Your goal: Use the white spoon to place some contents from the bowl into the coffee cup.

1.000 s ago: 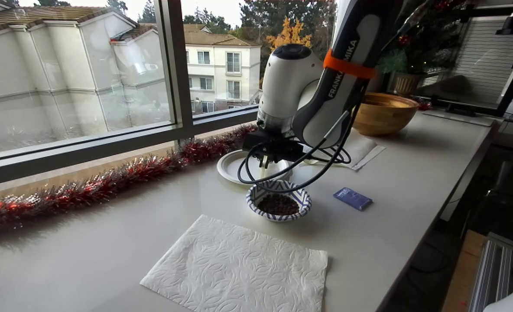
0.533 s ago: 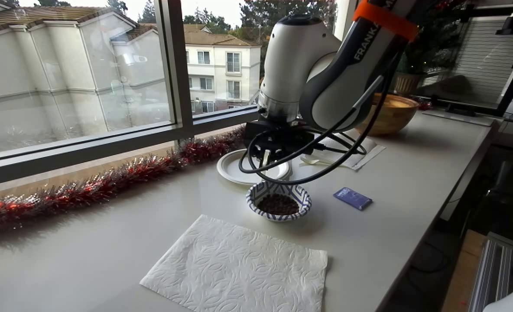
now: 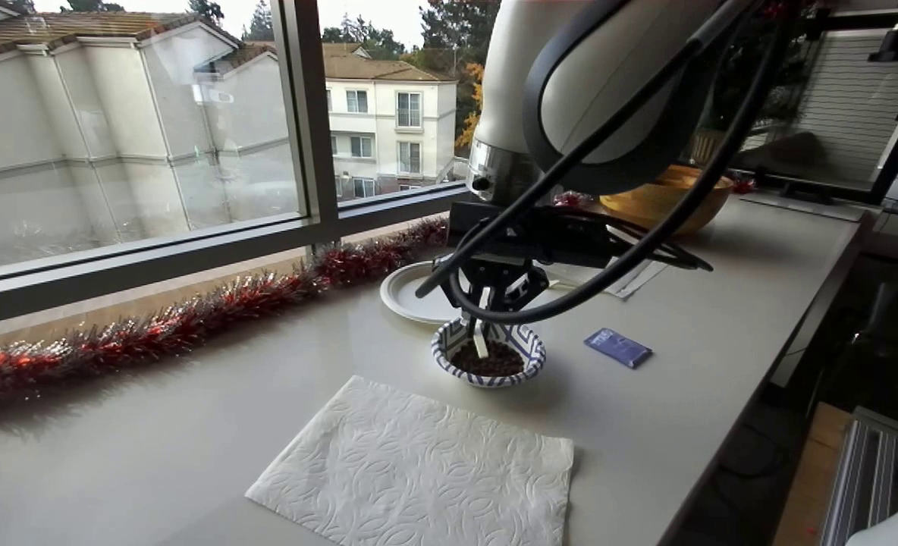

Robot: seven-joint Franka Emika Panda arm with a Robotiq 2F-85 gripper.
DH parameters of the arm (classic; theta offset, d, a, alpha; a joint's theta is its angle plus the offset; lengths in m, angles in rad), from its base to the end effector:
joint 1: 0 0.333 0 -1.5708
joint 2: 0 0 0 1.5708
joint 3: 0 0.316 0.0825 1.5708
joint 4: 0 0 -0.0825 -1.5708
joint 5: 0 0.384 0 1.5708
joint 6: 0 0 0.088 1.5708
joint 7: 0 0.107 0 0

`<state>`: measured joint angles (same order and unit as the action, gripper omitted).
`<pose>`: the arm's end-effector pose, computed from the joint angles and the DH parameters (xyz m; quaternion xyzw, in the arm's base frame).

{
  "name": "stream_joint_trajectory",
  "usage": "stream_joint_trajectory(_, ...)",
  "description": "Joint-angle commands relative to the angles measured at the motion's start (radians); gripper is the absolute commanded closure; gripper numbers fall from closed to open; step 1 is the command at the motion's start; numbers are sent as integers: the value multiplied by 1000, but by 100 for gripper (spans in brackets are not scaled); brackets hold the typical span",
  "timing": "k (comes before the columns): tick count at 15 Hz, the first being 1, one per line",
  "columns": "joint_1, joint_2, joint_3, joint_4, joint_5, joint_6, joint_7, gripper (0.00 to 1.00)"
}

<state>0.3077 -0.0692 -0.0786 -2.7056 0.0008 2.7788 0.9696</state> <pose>0.4097 0.0960 0.2643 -0.9297 0.3614 -0.0570 0.0425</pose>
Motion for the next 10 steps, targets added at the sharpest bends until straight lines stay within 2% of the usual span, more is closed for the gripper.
stream_joint_trajectory(1,65,-94,-56,12,257,-178,-253,97)
stream_joint_trajectory(2,-27,-101,23,27,300,-230,-294,97)
stream_joint_trajectory(6,-123,-66,36,96,359,-390,-385,97)
stream_joint_trajectory(10,-178,-7,41,147,451,-451,-496,97)
